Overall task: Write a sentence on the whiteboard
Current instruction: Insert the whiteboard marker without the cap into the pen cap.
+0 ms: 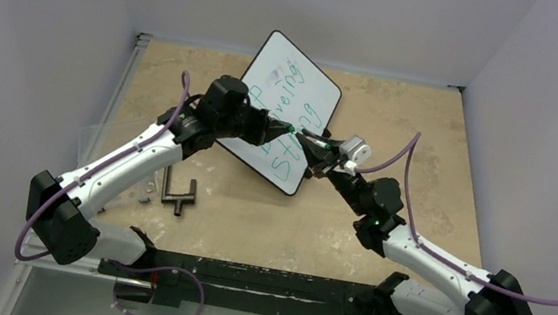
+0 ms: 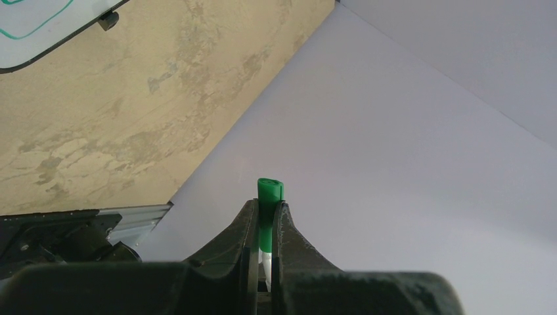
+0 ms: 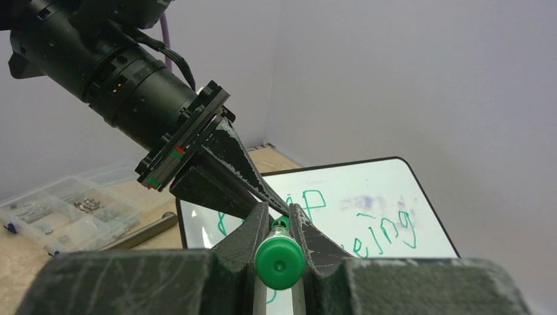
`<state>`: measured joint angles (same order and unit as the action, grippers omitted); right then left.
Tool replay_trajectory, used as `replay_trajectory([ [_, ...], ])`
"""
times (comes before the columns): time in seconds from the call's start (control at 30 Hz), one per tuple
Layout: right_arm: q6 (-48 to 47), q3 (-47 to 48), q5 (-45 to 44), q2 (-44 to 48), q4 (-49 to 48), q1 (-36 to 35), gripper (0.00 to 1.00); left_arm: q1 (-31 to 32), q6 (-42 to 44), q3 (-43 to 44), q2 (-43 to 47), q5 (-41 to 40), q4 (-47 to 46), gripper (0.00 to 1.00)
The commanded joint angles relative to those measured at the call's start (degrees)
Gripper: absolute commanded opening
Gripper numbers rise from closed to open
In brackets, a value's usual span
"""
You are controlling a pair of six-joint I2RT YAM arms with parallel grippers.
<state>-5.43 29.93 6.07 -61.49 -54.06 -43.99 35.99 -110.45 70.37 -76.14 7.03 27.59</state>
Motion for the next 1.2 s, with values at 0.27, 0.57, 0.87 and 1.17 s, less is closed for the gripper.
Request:
replay_trajectory([
  [0.27,-3.4,2.2,-0.7,-4.2,-2.0,-0.6,0.0,-0.5,-1.3,-0.1,2.8,1.3,-1.8,0.0],
  [0.57,-5.2,3.5,0.3,-7.3,-1.4,-1.8,0.0,-0.3,-2.8,0.3,2.9,2.3,-2.2,0.0],
  [0.87,-8.8,4.3,-2.0,-11.0,0.0,-4.0,0.0,0.1,-4.8,1.3,3.7,3.7,-2.7,0.0],
  [1.17,0.9,10.0,-9.0,-16.1,-0.4,-4.5,0.0,1.5,-3.9,0.9,4.5,3.5,-8.6,0.0],
])
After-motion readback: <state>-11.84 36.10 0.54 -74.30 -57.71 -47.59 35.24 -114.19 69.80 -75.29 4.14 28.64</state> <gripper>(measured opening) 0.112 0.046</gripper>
